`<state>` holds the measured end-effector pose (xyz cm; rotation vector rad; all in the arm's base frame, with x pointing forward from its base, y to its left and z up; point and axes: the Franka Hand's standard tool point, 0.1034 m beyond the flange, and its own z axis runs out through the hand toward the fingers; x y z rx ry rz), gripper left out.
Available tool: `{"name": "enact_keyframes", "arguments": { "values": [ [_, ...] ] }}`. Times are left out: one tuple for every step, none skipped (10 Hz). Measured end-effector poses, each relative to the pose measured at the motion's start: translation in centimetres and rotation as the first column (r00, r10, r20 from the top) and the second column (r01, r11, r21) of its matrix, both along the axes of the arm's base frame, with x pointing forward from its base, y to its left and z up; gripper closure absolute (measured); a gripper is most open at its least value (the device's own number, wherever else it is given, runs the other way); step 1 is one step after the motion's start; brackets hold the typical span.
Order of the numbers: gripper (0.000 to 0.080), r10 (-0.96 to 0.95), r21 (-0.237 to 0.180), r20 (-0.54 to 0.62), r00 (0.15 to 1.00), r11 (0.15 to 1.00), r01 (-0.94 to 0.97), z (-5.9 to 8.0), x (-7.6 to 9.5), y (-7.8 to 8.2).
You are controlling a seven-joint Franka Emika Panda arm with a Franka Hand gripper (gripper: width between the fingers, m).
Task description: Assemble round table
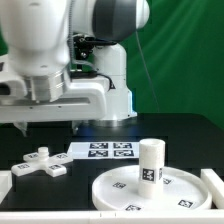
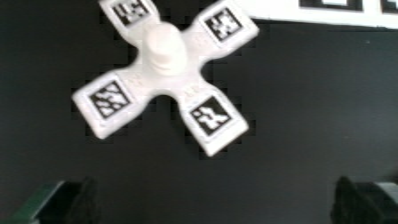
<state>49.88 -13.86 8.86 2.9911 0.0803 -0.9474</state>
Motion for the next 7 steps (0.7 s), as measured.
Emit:
{"name": "enact_keyframes", "arguments": {
  "values": [
    [0.0151,-0.001,0.008,-0.071,0.997,1.0,0.001,0.0,-0.7,0.4],
    [0.0151,-0.005,0.007,-0.123,0.992,1.0,0.006,-0.2,-0.8,0.4],
    [0.0151,-0.013,0.008,-0.195,0.981,1.0,0.015,-0.4,-1.3,0.3],
    [0.0151,-0.019,0.004,-0.231,0.973,1.0,0.02,-1.3,-1.7,-0.6],
    [0.0151,-0.029,-0.002,-0.237,0.971,1.0,0.03,-1.6,-2.1,-1.1],
    [0.0151,-0.027,-0.001,-0.232,0.972,1.0,0.027,-1.4,-1.9,-0.9],
    [0.0151,-0.027,-0.001,-0.233,0.972,1.0,0.028,-1.5,-1.9,-0.9]
  ]
}}
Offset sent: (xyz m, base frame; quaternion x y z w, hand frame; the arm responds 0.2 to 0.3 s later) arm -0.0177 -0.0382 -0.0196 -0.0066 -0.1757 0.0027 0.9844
